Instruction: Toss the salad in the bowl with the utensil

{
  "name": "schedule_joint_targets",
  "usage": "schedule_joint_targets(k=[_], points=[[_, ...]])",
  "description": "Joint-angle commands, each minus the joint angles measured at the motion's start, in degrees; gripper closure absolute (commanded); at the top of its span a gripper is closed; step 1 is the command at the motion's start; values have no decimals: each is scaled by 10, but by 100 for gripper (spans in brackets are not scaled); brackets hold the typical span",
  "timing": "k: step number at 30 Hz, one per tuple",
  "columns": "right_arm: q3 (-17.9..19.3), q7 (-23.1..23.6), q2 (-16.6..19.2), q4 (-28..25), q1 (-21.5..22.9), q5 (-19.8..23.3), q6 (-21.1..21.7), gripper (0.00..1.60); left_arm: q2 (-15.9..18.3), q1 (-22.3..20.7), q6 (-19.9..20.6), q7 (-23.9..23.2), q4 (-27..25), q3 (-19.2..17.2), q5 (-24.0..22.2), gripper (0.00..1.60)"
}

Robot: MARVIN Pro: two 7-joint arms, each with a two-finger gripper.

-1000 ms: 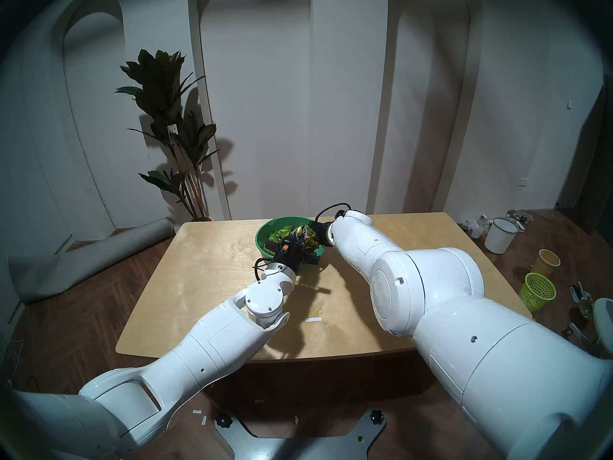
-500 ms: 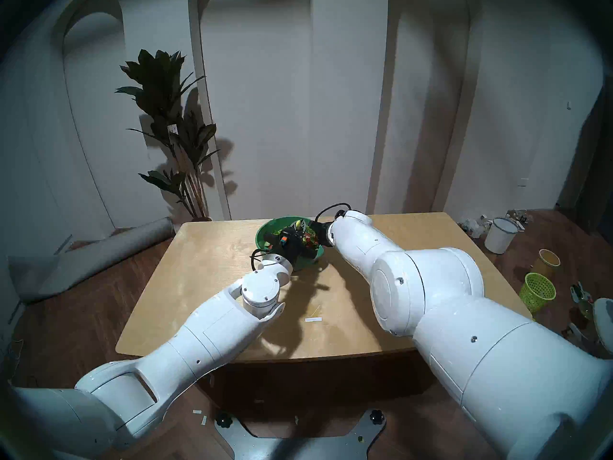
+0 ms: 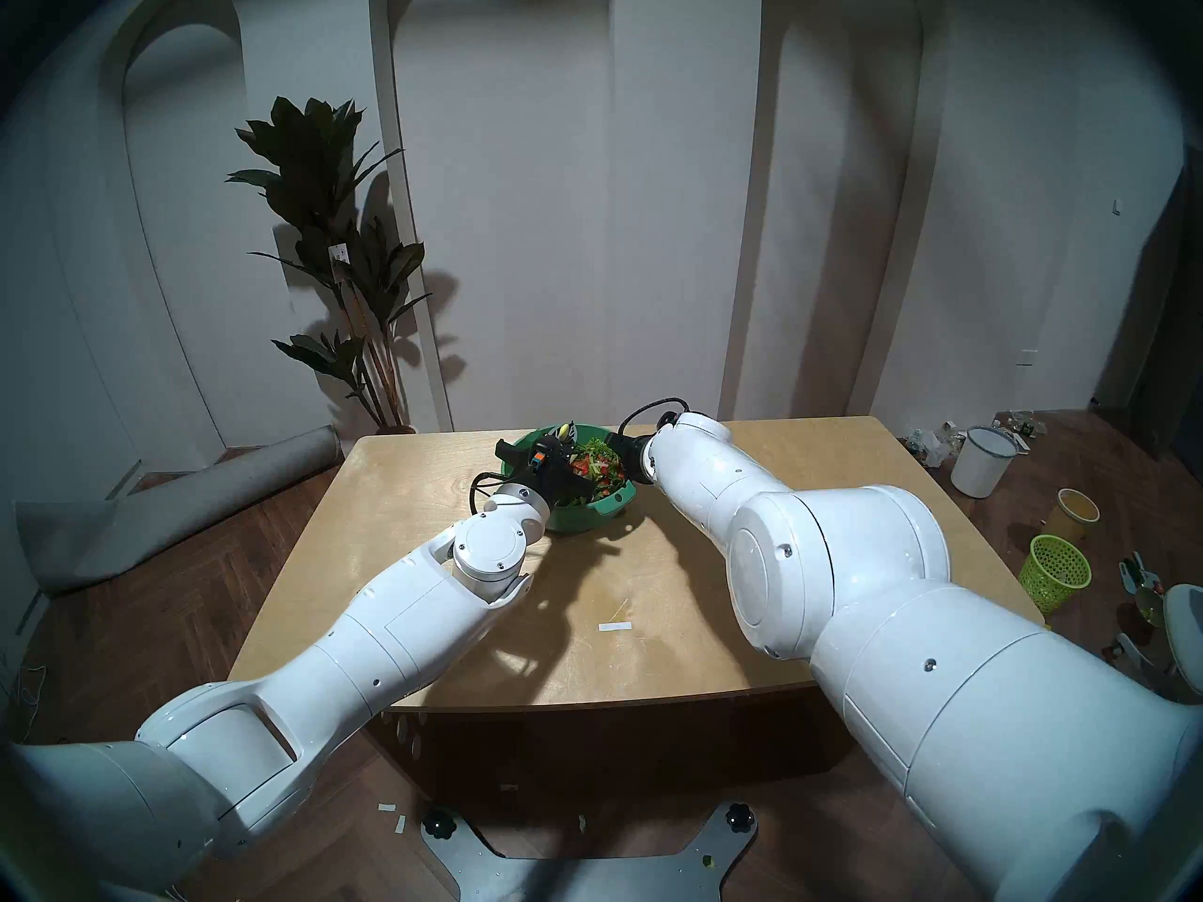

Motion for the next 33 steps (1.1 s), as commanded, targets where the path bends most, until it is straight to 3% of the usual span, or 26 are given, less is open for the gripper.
schedule_joint_targets(k=[1,8,14,33], points=[[1,4,-2,-19,22,1,-7,131,-8,-45,-18,3,15,-5,16,160],[1,4,-2,-19,22,1,-7,131,-6,-56,-7,0,11,-26,5,160],[1,4,-2,-18,22,1,-6,131,-10,-56,69,-21,-28,-46,-33,160],[1,4,-2,-18,22,1,-7,131,1,-87,299,-116,-110,-15,-71,160]])
